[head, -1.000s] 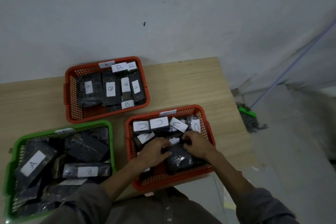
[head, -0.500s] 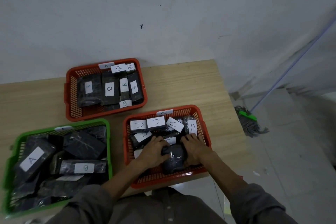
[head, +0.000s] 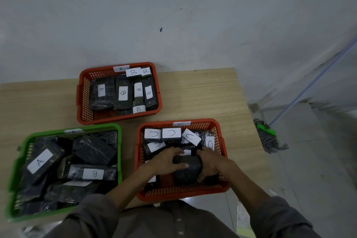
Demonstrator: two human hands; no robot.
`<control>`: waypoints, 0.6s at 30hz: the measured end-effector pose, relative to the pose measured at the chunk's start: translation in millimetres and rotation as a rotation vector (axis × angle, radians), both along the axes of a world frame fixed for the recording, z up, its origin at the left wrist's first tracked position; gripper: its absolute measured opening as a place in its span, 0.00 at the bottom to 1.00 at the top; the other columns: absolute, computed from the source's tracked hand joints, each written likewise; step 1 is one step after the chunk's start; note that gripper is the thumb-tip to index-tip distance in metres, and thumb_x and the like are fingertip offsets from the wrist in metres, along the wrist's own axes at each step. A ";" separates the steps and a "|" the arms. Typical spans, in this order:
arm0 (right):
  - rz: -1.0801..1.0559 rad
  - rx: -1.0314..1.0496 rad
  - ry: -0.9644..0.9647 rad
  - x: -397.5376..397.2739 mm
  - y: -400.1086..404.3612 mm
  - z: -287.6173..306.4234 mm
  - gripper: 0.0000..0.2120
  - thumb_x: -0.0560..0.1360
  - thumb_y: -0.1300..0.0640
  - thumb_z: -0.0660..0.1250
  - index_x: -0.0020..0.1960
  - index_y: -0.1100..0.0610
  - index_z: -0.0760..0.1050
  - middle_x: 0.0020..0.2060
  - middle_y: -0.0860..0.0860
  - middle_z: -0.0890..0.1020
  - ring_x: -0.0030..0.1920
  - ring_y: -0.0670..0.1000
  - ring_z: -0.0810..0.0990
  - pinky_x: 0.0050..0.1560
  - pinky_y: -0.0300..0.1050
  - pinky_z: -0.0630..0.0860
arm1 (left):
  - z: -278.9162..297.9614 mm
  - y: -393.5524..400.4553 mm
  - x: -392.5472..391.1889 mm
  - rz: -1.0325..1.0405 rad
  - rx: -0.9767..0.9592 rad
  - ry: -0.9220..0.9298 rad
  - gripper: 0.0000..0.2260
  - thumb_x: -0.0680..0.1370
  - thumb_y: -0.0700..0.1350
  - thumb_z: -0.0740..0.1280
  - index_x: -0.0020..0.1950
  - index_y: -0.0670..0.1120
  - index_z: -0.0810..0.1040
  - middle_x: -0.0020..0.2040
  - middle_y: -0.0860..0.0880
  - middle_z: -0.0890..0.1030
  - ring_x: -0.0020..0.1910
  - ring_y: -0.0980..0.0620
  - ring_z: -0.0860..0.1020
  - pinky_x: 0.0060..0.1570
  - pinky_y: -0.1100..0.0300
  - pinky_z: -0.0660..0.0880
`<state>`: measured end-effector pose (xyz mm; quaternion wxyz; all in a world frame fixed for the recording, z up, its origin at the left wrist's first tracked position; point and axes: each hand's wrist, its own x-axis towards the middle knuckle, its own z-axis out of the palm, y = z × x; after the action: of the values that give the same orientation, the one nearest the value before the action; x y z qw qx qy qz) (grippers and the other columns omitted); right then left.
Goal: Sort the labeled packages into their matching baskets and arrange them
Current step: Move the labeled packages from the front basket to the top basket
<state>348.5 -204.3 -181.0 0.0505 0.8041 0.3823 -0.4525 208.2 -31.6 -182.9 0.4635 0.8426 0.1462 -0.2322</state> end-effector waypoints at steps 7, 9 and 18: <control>-0.135 -0.045 0.191 19.7 3.5 23.2 0.37 0.59 0.48 0.82 0.61 0.45 0.66 0.59 0.48 0.76 0.57 0.51 0.77 0.57 0.48 0.78 | 2.4 -3.5 -1.0 0.010 -0.186 0.024 0.31 0.66 0.58 0.78 0.65 0.57 0.69 0.59 0.57 0.75 0.57 0.59 0.75 0.53 0.68 0.71; -0.194 -0.025 0.219 24.3 4.0 29.5 0.35 0.59 0.41 0.81 0.60 0.44 0.67 0.60 0.48 0.77 0.55 0.49 0.78 0.56 0.48 0.78 | 3.9 -2.7 0.0 0.026 -0.157 -0.050 0.28 0.67 0.55 0.78 0.62 0.57 0.69 0.58 0.58 0.76 0.57 0.59 0.75 0.57 0.65 0.73; -0.846 0.023 0.441 48.9 6.6 53.1 0.32 0.66 0.27 0.69 0.63 0.46 0.74 0.60 0.55 0.77 0.58 0.58 0.79 0.46 0.52 0.82 | 14.7 2.3 -13.0 0.167 0.056 -0.382 0.26 0.65 0.59 0.76 0.57 0.57 0.67 0.55 0.60 0.73 0.53 0.64 0.74 0.50 0.60 0.78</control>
<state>397.3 -197.7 -127.9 -0.2294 0.7743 0.0279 -0.5891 195.3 -29.3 -168.2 0.4767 0.8688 0.1314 -0.0249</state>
